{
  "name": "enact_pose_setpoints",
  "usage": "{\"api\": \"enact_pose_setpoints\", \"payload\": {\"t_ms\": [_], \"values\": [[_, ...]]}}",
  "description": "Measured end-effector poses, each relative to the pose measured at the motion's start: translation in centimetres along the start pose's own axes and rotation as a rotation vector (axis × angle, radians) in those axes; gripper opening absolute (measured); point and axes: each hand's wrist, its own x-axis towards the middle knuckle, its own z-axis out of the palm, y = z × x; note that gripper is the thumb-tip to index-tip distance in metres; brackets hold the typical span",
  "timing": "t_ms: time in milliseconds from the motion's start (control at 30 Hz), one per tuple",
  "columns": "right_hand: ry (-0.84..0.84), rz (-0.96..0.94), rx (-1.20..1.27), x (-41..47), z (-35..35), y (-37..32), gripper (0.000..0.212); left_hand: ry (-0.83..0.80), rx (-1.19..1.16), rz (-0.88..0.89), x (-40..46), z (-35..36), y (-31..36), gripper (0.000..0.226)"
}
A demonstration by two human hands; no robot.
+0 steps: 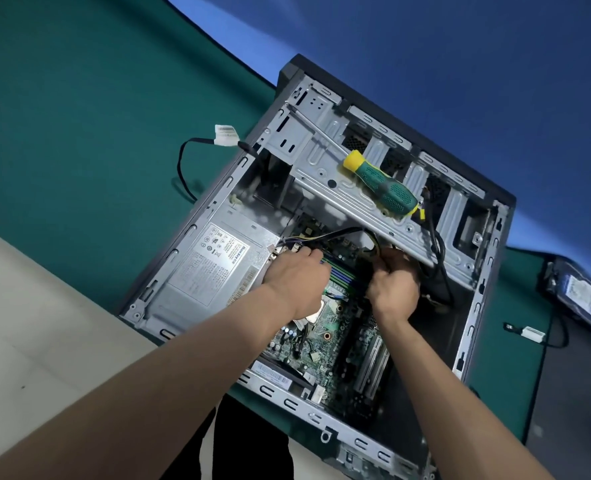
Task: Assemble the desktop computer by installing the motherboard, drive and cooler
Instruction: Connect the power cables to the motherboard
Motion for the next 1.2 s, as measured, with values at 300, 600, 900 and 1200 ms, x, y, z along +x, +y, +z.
{"api": "enact_pose_setpoints", "payload": {"t_ms": [300,600,900,1200], "values": [[-0.016,0.005,0.006,0.4,0.0,-0.1,0.023,-0.037,0.026,-0.005,-0.1,0.3,0.1,0.040],[-0.040,-0.046,-0.151,1.0,-0.3,0.1,0.026,-0.044,0.041,-0.019,-0.2,0.3,0.3,0.036],[-0.018,-0.087,-0.106,0.7,-0.2,0.3,0.020,-0.025,0.007,-0.025,-0.2,0.1,0.2,0.033],[-0.033,0.002,-0.138,1.4,-0.3,0.2,0.015,0.016,0.001,-0.033,0.0,0.1,0.3,0.030]]}}
